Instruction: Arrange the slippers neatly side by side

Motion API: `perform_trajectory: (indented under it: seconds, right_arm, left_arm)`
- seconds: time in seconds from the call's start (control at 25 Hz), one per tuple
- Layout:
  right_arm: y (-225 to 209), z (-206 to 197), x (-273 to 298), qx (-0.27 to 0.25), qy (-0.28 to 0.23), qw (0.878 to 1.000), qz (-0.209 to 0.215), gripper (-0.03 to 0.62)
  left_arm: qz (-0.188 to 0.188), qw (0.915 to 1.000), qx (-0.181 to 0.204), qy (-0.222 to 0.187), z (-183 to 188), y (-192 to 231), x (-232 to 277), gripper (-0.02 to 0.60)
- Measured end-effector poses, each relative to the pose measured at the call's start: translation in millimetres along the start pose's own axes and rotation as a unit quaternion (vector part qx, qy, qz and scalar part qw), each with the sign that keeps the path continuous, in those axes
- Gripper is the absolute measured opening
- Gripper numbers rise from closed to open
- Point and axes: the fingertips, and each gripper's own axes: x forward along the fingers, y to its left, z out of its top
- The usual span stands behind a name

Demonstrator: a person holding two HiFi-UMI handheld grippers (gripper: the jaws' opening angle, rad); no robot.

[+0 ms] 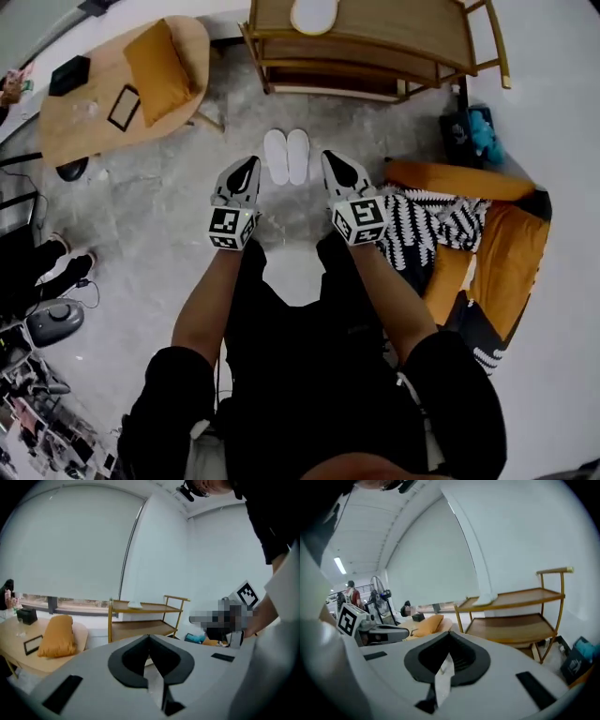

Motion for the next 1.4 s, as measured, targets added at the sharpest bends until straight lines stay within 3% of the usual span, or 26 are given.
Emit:
perform_trajectory:
  seconds: [0.32, 0.48, 0.64, 0.88, 1.12, 1.4]
  right_arm:
    - [25, 157, -121, -0.044, -0.067, 0.994, 0.081, 0.031]
    - [25, 205, -172, -0.040, -0.096, 0.984, 0.141, 0.031]
    - [16, 241, -216, -0.049, -0.127, 0.980, 0.146, 0.031]
    - [45, 260, -274, -0.069, -0.160, 0.978, 0.118, 0.031]
    - [117, 248, -296, -0.094, -0.174, 0.976, 0.091, 0.031]
    - [188, 217, -315, -0.076, -0.182, 0.979, 0.059, 0.031]
  left_arm:
    - [0.024, 0.9975, 0.014, -0.066, 153, -72, -79, 0.015]
    - [0.021, 0.9958, -0.009, -0.088, 202, -105, -115, 0.015]
    - [-0.007, 0.9934, -0.008, -0.114, 246, -121, -145, 0.015]
    - [-0.042, 0.9838, 0.002, -0.174, 288, -136, -194, 0.016]
    - [-0.075, 0.9784, 0.006, -0.193, 280, -126, -256, 0.015]
    - [-0.049, 0.9776, 0.014, -0.204, 259, -99, -354, 0.015]
